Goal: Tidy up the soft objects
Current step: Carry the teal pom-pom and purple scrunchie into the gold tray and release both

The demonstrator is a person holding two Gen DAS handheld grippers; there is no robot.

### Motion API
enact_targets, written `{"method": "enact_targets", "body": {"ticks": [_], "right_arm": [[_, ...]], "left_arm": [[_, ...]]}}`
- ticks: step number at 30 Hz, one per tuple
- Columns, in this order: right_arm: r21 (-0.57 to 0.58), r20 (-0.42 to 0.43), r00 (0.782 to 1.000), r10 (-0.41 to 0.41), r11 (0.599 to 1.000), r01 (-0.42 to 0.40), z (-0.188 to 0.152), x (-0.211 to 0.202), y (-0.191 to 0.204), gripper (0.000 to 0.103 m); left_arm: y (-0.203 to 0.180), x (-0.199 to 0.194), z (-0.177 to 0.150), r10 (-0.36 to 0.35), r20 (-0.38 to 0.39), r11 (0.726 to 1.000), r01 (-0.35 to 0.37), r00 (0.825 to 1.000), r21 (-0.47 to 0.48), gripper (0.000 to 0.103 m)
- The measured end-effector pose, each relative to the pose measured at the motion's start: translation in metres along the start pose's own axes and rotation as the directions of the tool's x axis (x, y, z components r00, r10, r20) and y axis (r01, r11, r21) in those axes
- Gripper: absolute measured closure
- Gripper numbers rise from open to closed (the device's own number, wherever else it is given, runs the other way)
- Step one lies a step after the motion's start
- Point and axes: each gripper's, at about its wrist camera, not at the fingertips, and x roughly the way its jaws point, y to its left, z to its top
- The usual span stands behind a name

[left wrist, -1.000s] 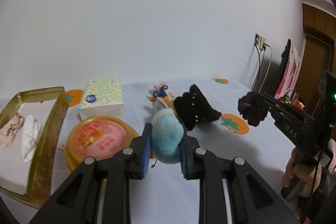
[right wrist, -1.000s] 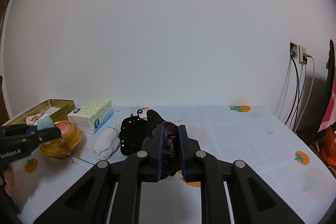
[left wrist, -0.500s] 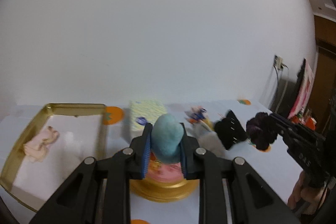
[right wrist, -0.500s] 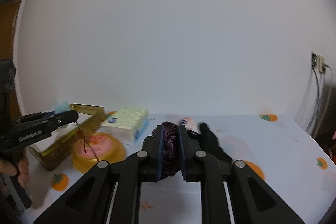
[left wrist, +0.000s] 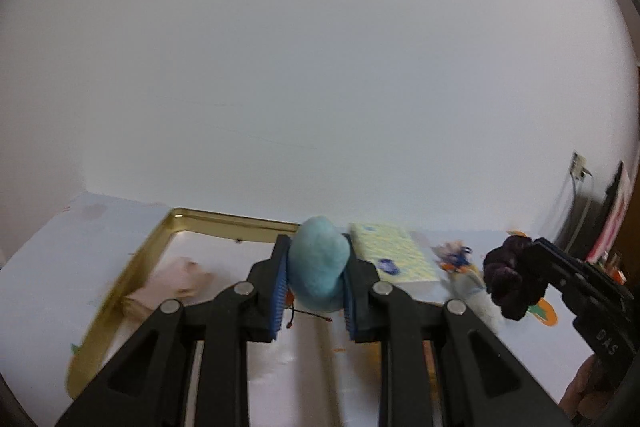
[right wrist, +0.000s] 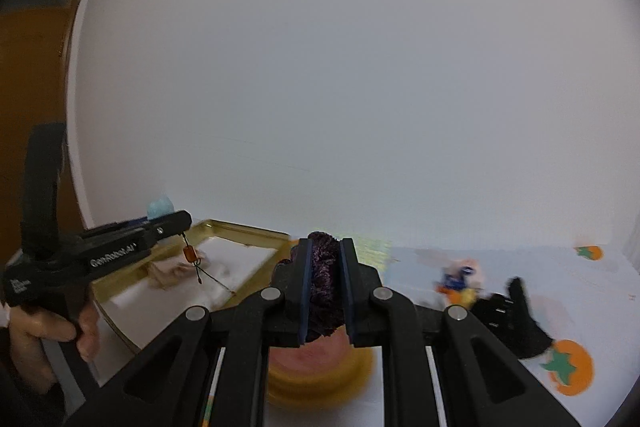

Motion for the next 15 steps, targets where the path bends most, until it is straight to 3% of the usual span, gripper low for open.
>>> {"method": "enact_targets", "body": {"ticks": [9, 15], "right_arm": [[0.057, -0.011, 0.994, 0.105, 0.993, -0.104, 0.011, 0.048, 0.04, 0.088], [0.089, -0.036, 0.989, 0.144, 0.986, -0.141, 0.013, 0.083, 0.057, 0.088]], "left_arm": [[0.047, 0.002, 0.01, 0.105, 0.022, 0.993, -0.104, 0.994, -0.064, 0.081], [0.06, 0.009, 0.013, 0.139, 0.014, 0.988, -0.138, 0.99, -0.077, 0.081]]}}
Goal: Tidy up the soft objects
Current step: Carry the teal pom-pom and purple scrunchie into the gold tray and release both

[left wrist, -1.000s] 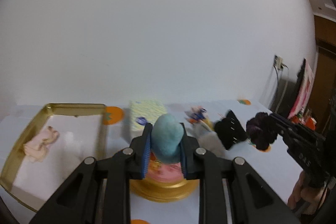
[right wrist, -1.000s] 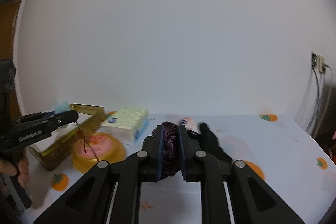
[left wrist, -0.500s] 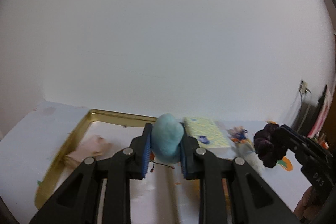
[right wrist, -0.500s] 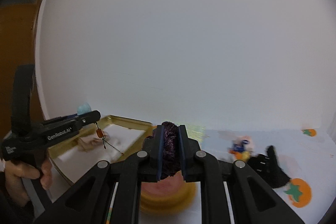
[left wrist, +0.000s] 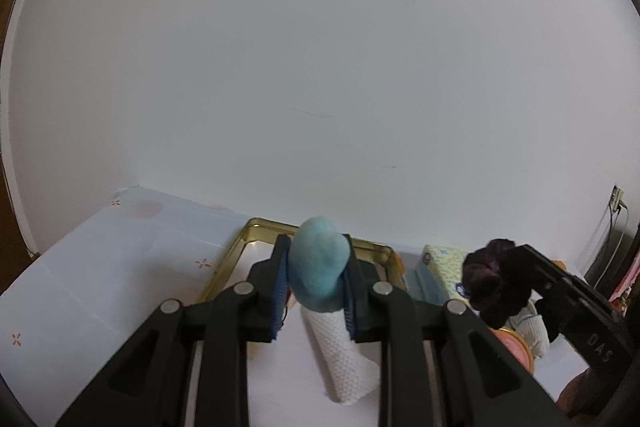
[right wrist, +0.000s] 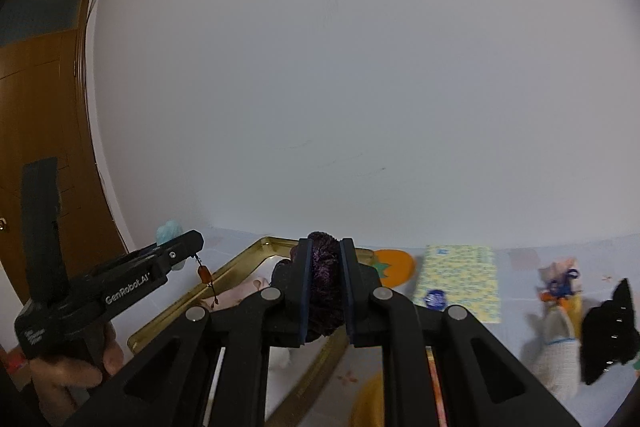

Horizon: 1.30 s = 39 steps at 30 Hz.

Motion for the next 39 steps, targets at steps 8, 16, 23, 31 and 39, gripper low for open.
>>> {"method": "enact_targets", "body": {"ticks": [8, 16, 23, 31, 39], "right_arm": [[0.062, -0.07, 0.998, 0.007, 0.998, -0.003, -0.004, 0.055, 0.003, 0.088], [0.052, -0.15, 0.989, -0.011, 0.998, 0.019, -0.012, 0.09, 0.015, 0.088], [0.047, -0.192, 0.981, -0.022, 0.998, 0.032, -0.019, 0.111, 0.015, 0.087], [0.071, -0.214, 0.976, 0.046, 0.997, -0.031, -0.03, 0.123, 0.012, 0.084], [0.083, -0.132, 0.99, 0.058, 0.995, -0.047, -0.031, 0.104, 0.012, 0.019]], "left_arm": [[0.003, 0.019, -0.004, 0.078, -0.079, 0.997, -0.078, 0.994, 0.007, 0.081], [0.003, 0.036, -0.014, 0.161, -0.168, 0.987, -0.156, 0.973, 0.043, 0.081], [0.002, 0.045, -0.021, 0.195, -0.217, 0.981, -0.185, 0.957, 0.066, 0.081], [0.002, 0.053, -0.027, 0.226, -0.248, 0.973, -0.209, 0.942, 0.092, 0.081], [0.012, 0.044, -0.026, 0.268, -0.222, 0.963, -0.267, 0.938, 0.036, 0.024]]}}
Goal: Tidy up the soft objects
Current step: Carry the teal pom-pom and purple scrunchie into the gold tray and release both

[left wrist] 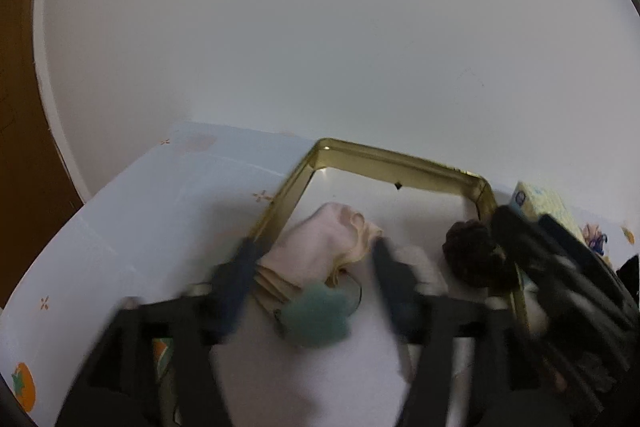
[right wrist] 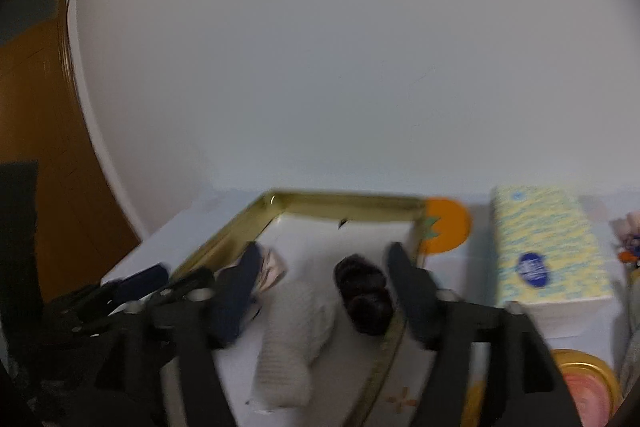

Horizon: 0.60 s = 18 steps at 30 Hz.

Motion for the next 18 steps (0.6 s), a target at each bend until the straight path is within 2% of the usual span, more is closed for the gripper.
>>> {"method": "enact_targets", "body": {"ticks": [1, 2, 5, 12, 18], "right_arm": [[0.015, 0.031, 0.999, 0.014, 1.0, -0.014, 0.0, -0.007, -0.002, 0.014], [0.024, 0.057, 0.998, 0.017, 1.0, -0.018, 0.001, -0.013, -0.004, 0.014], [-0.003, 0.114, 0.994, 0.003, 1.0, -0.003, -0.002, -0.029, -0.003, 0.014], [-0.037, 0.197, 0.977, -0.083, 0.995, 0.092, -0.01, -0.069, -0.005, 0.014], [-0.088, 0.246, 0.959, -0.139, 0.982, 0.165, -0.015, -0.093, -0.005, 0.014]], "left_arm": [[0.002, -0.003, 0.0, -0.001, 0.016, 1.0, 0.001, 1.0, -0.01, 0.021], [0.002, -0.005, -0.001, 0.004, 0.026, 1.0, -0.003, 1.0, -0.012, 0.016], [0.001, -0.011, -0.003, 0.022, 0.053, 1.0, -0.022, 0.998, 0.001, 0.014], [-0.002, -0.026, -0.008, 0.068, 0.145, 0.998, -0.069, 0.987, 0.003, 0.011], [-0.005, -0.035, -0.017, 0.061, 0.202, 0.998, -0.06, 0.978, -0.014, 0.011]]}}
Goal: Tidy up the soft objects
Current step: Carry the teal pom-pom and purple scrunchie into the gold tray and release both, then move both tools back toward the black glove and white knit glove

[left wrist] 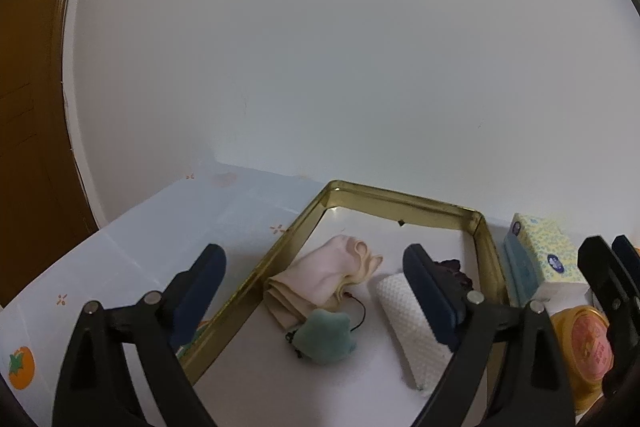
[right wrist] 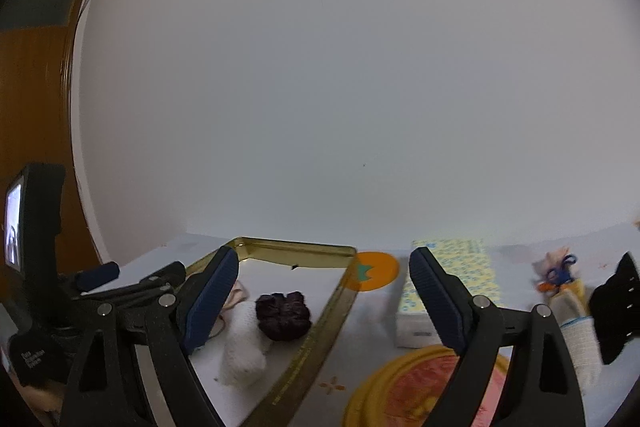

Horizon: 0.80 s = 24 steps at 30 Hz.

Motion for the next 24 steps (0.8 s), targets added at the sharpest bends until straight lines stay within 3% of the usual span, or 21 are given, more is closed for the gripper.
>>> {"method": "enact_targets", "body": {"ticks": [8, 14, 24], "right_arm": [[-0.037, 0.003, 1.0, -0.021, 0.999, 0.021, 0.001, -0.014, -0.002, 0.014], [-0.042, 0.002, 0.999, -0.032, 0.999, 0.032, 0.001, -0.035, -0.012, 0.014], [-0.055, -0.007, 0.999, -0.043, 0.998, 0.042, 0.0, -0.045, -0.017, 0.014]], "left_arm": [[-0.011, -0.01, -0.011, 0.002, 0.051, 0.999, -0.004, 0.999, 0.039, 0.011], [-0.011, -0.024, -0.015, 0.004, 0.11, 0.999, -0.009, 0.994, 0.041, 0.002], [-0.016, -0.038, -0.022, -0.019, 0.12, 0.998, 0.011, 0.993, 0.062, 0.0]]}}
